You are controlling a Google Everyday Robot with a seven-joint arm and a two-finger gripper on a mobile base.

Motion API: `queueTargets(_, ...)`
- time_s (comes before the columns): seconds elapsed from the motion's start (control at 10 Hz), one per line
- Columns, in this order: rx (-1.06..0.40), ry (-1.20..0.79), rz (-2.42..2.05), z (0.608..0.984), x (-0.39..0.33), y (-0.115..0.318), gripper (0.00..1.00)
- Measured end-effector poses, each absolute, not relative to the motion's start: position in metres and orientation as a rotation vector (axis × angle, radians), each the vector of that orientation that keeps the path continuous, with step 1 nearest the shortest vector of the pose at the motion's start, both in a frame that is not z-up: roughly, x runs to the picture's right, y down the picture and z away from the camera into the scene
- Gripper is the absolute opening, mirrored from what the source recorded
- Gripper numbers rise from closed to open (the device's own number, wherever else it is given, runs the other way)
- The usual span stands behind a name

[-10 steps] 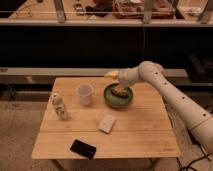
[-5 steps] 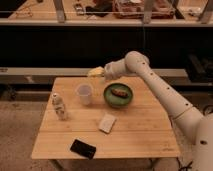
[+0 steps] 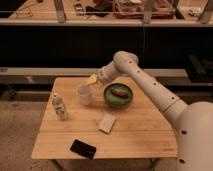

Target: Place the ceramic cup in the ceramic bowl

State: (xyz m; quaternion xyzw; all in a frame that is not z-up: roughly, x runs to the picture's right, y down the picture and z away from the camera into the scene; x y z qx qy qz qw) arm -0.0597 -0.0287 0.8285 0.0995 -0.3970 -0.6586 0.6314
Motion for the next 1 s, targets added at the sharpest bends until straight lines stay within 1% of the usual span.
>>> queueTargets(0.3, 0.170, -0.887, -1.514, 0.845, -0.067, -0.030, 0.62)
queueTargets(0.7, 0.112, -0.893, -1.508, 0.865, -0.085, -0.010, 0.62)
queueTargets(0.8, 0.099, -0.901, -1.496, 0.870, -0.090, -0.004, 0.60)
queueTargets(0.9, 0.092, -0.905, -1.485, 0.874, -0.092, -0.001, 0.54)
queueTargets(1.0, 0.083, -0.906, -1.478, 0.878, -0.093, 0.002, 0.46)
